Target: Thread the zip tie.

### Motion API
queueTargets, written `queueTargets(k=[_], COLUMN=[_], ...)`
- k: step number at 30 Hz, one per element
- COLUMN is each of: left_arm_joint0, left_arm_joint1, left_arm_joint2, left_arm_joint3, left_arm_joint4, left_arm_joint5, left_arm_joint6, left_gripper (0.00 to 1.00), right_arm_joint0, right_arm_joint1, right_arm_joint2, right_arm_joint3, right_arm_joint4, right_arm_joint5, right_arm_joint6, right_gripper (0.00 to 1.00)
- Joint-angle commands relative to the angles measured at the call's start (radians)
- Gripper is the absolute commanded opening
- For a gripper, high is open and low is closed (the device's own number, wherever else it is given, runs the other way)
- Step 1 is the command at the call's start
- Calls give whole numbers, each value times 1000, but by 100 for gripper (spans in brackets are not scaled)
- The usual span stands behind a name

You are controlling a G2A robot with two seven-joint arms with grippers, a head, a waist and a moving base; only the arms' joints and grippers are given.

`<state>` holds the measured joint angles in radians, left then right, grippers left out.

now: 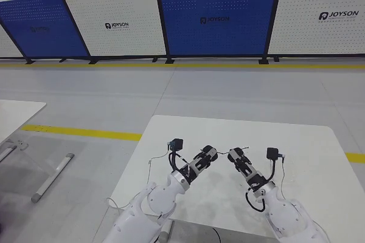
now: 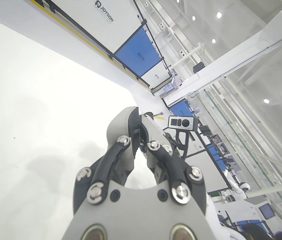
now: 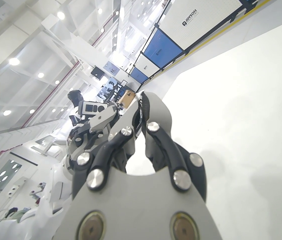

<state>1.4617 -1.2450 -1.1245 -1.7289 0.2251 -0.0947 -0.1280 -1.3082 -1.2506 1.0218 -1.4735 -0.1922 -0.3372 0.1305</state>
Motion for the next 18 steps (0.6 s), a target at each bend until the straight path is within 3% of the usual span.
queueTargets(k=[1, 2, 8, 11, 12, 18], left_arm_joint0=[-1, -1, -4, -4, -5, -4], left_arm_joint1=[0, 0, 1, 2, 2, 2], left_arm_joint2=[0, 0, -3, -4, -3, -1], left_arm_joint3=[1, 2, 9, 10, 10, 6], left_arm_joint4=[0, 0, 0, 1, 1, 7], left_arm_joint5=[0, -1, -4, -5, -5, -7], left_arm_joint6=[0, 0, -4, -2, -1, 0], left_gripper=[0, 0, 0, 0, 0, 0], right_arm_joint0=[0, 0, 2, 3, 3, 7], right_arm_joint1=[-1, -2, -8, -10, -11, -16], right_arm_joint2=[0, 0, -4, -6, -7, -8], right_arm_joint3=[0, 0, 2, 3, 3, 7], right_arm_joint4=[-2, -4, -19, -27, -30, -43], right_arm_joint5=[0, 0, -1, 1, 1, 6], right_arm_joint6=[1, 1, 1, -2, -3, -4], right_gripper=[14, 11, 16, 10, 0, 0])
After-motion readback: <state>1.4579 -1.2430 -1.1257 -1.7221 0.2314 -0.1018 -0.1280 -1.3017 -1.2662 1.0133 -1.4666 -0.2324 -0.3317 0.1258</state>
